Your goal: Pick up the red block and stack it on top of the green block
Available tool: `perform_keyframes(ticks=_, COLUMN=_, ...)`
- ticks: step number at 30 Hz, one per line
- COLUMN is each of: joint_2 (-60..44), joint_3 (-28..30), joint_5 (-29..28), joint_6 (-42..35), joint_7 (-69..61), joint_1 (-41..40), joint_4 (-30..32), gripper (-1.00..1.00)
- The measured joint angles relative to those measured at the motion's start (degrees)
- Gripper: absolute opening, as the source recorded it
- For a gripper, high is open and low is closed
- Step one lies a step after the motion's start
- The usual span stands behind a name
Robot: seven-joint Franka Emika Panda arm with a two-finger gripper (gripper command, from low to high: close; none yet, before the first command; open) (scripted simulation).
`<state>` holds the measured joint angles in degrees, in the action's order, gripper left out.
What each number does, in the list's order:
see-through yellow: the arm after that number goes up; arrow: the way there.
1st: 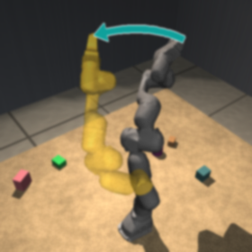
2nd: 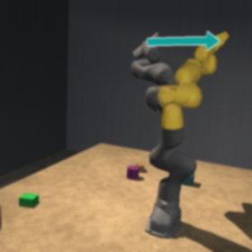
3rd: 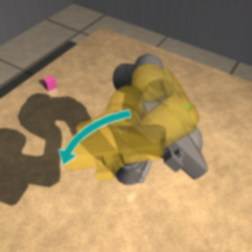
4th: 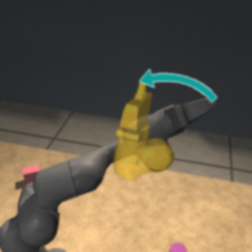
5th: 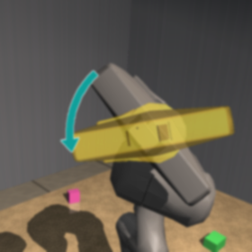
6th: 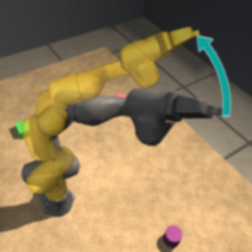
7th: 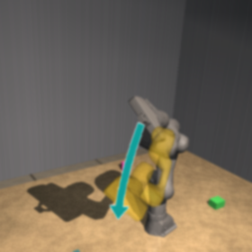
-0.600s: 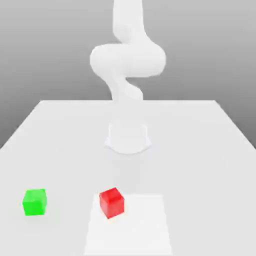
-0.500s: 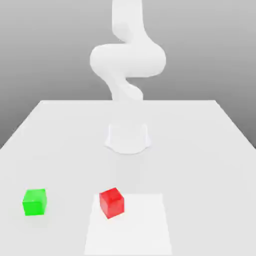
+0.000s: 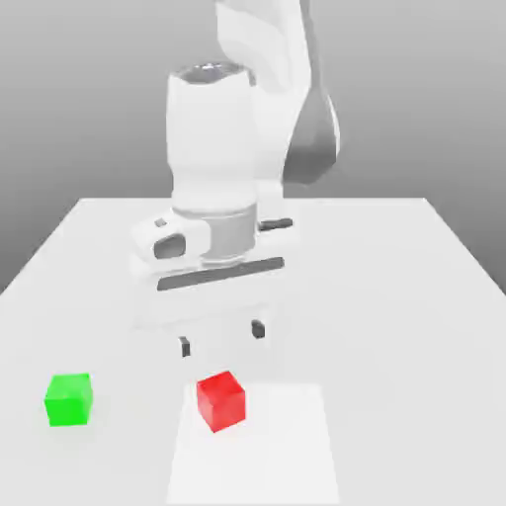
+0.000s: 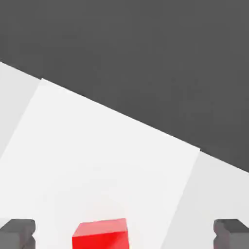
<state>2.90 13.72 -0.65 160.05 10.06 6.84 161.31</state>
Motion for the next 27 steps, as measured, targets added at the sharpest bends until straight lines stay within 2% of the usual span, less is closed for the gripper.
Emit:
perform_keyframes(ticks=2, joint_2=-4.08, joint_3=-0.48, joint_5=1.83, joint_6=3.23, joint_7=-2.35, joint_1=-0.05, joint_4=0.31, gripper=0.00)
perform_keyframes(ticks=7, joint_2=-14.23, joint_3=-6.92, joint_5=9.19, joint_6=11.60, joint_7=-7.99, joint_1=-4.72, joint_4=-0.90, gripper=0.00)
perform_keyframes(ticks=8, joint_2=-15.50, joint_3=-8.06, joint_5=9.96, joint_6=12.69, joint_7=-8.55, joint_1=-5.68, joint_4=-1.07, gripper=-1.00)
perform_keyframes(ticks=15, joint_2=-15.43, joint_3=-8.17, joint_5=9.72, joint_6=12.57, joint_7=-8.37, joint_1=-5.85, joint_4=-1.06, gripper=-1.00)
perform_keyframes(ticks=23, joint_2=-2.00, joint_3=-3.28, joint_5=0.19, joint_6=0.58, joint_7=-0.83, joint_1=-4.30, joint_4=0.25, gripper=-1.00)
perform_keyframes(ticks=27, joint_2=-1.94, joint_3=2.68, joint_5=0.11, joint_6=-3.98, joint_7=2.93, joint_1=-14.07, joint_4=-4.18, gripper=-1.00)
